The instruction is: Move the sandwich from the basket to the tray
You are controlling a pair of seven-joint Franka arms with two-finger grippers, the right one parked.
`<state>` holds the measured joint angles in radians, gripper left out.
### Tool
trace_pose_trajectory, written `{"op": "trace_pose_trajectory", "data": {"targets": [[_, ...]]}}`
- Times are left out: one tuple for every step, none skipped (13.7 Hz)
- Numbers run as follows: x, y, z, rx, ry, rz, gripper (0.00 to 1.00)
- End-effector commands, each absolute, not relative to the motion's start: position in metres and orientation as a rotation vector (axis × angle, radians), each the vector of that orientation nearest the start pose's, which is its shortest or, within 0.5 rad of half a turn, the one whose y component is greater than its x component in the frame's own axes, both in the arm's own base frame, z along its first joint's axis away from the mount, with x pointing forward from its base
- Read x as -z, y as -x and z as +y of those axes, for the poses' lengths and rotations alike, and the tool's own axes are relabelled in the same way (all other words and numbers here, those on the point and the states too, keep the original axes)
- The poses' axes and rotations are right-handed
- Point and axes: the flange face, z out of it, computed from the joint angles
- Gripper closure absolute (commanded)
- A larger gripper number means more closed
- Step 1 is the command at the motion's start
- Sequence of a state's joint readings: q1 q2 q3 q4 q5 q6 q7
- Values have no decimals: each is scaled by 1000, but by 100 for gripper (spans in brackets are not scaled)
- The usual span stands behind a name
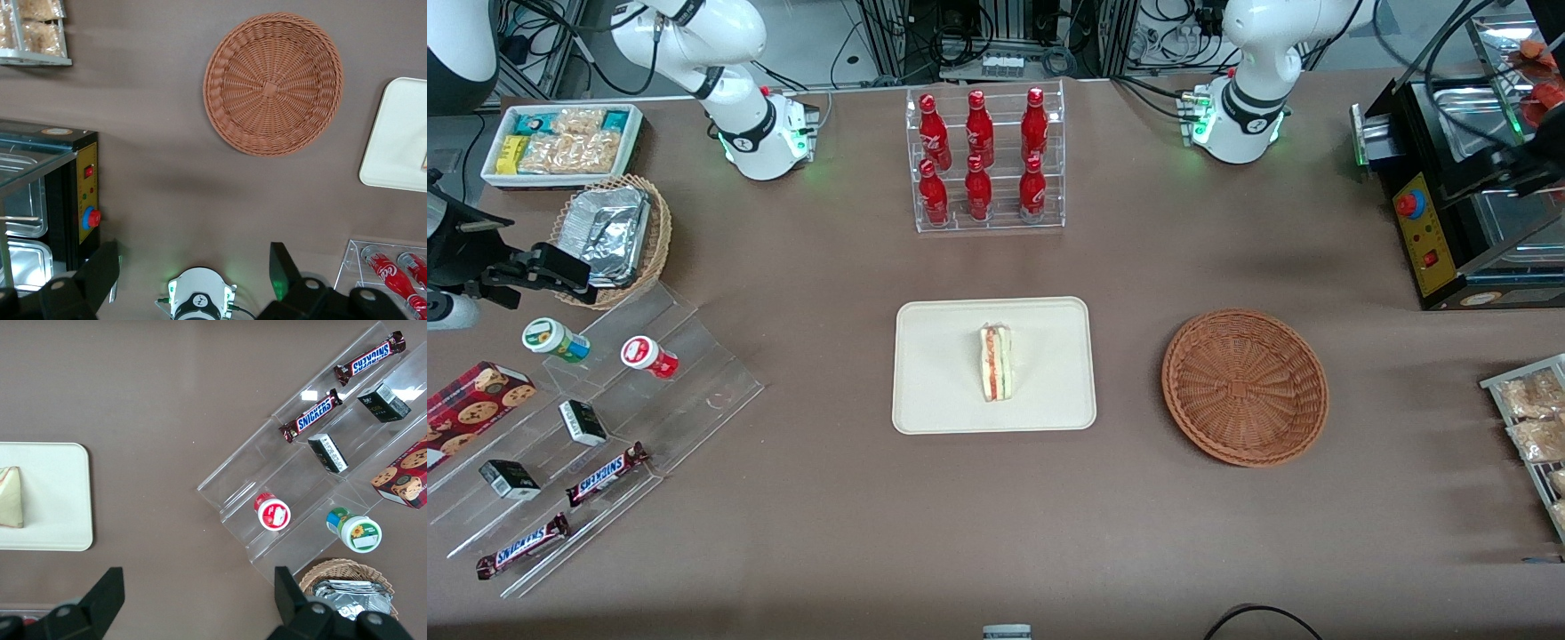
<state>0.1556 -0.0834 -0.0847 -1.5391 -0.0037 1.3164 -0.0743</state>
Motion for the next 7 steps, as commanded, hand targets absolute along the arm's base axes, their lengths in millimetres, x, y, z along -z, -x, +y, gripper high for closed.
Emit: {"op": "trace_pose_trajectory", "data": {"targets": [[-659, -487, 22, -191, 3135, -200, 1], [-656, -491, 21, -198, 3134, -195, 1], [-656, -494, 20, -196, 3138, -192, 1], [-658, -497, 19, -189, 3142, -189, 1], [-657, -502, 18, -192, 3141, -185, 1], [-655, -504, 18, -194, 3140, -182, 1], [-654, -507, 18, -189, 3141, -182, 1]]}}
